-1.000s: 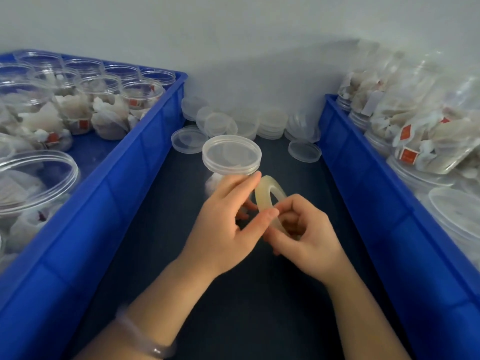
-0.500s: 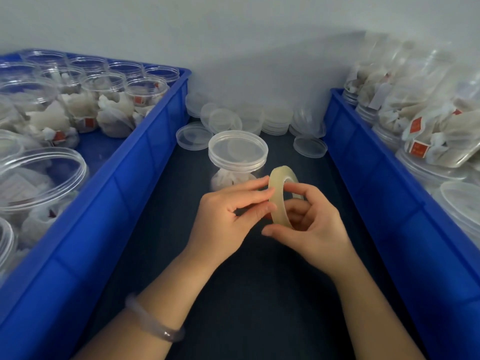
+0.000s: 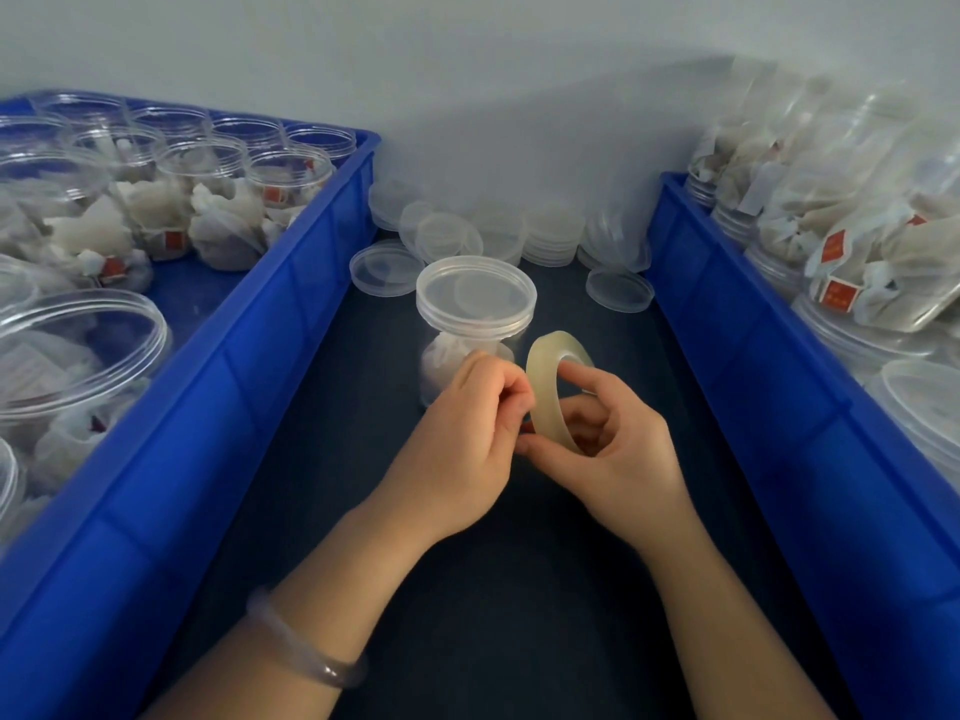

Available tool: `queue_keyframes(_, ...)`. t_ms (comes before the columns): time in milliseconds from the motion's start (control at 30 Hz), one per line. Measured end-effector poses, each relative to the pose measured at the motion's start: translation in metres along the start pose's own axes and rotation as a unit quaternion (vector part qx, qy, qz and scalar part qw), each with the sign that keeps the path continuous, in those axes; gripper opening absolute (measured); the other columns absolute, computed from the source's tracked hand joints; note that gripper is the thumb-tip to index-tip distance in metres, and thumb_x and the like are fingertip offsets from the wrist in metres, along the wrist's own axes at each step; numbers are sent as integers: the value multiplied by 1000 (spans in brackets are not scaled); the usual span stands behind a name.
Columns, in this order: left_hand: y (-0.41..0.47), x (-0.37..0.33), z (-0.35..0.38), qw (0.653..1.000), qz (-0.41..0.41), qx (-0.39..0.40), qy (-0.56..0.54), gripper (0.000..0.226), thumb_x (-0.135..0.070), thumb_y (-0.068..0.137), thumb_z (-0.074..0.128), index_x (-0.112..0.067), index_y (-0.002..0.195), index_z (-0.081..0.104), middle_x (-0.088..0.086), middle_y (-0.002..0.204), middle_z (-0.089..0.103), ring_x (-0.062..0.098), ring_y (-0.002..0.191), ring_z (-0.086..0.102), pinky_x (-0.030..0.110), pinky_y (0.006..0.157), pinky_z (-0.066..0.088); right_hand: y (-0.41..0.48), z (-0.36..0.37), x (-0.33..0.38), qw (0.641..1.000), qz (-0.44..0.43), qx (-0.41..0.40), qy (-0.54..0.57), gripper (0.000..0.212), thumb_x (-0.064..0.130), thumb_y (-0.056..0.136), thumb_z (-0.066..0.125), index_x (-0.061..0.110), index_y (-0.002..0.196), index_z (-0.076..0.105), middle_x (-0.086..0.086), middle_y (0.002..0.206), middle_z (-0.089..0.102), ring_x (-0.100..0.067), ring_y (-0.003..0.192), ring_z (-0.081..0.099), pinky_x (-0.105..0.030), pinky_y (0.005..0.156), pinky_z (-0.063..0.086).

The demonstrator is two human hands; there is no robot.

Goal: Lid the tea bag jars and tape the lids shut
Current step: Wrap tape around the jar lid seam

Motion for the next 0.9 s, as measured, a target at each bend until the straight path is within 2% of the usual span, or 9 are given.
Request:
queue_keyframes(67,1,0,-3,998,-4,6,-54,10,-18,93,55,-27,93,53,-13,86,57,1,79,60,11,65,48,0,-1,1,1000,-11,-10,-4,57,17,67,83,49,99,48,24,84,70,3,80,68,-6,70,48)
queue_keyframes(133,2,3,-7,994,-17,6,-111,26,-21,85,67,-33,105,56,-13,95,66,1,87,65,14,73,52,-1,-1,1,1000,-19,-12,-8,54,20,68,82,50,100,49,24,86,70,3,82,68,-6,71,48)
queue_keyframes(233,2,8,-10,988,-33,-6,-154,42,-27,74,72,-21,116,65,-9,100,72,3,91,68,19,79,54,-1,-1,0,1000,-25,-8,-11,55,21,67,83,52,100,51,20,88,71,1,84,68,-9,73,49)
queue_keyframes(333,1,11,-8,993,7,-57,-106,33,-22,72,74,-12,104,72,-6,91,74,1,84,69,16,77,53,0,2,-5,1000,-9,-5,-12,56,24,64,85,48,100,49,19,88,71,1,85,67,-9,75,49)
queue_keyframes(467,1,7,-3,994,66,-82,-26,14,-8,84,68,-5,97,73,-1,83,72,3,75,68,16,70,53,1,0,-8,1000,0,-15,-13,58,23,65,86,50,96,46,27,85,69,7,83,65,-3,71,45)
queue_keyframes(600,1,7,-6,997,54,-57,-5,10,-9,91,59,-7,97,67,-4,84,67,4,78,65,15,69,52,1,3,-8,1000,3,-7,-14,62,26,64,85,51,102,43,24,89,70,5,86,66,-5,76,46)
queue_keyframes(733,1,7,-7,998,37,-42,-19,13,-12,83,71,-9,95,69,-10,83,66,3,79,65,12,69,51,0,2,-7,1000,-4,-10,-14,58,28,67,83,54,100,44,30,87,67,8,85,64,-3,72,45)
queue_keyframes(800,1,6,-8,998,39,-42,-9,8,-9,84,68,-8,92,68,-8,80,66,4,77,65,14,69,51,1,3,-7,1000,-5,-5,-12,57,30,64,84,59,97,47,30,86,68,8,85,65,-3,73,45)
queue_keyframes(900,1,3,-7,999,20,-26,-17,5,-8,90,60,-10,88,64,-9,76,63,7,72,61,18,64,50,4,0,-7,1000,-7,-23,-1,57,42,62,83,56,105,49,23,86,71,2,81,68,-10,74,50)
Point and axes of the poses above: each hand's wrist, its own y-axis towards the middle knuckle, its own z-axis out of the palm, x = y × z, the point moved 2 cm from there along y, towards the middle knuckle
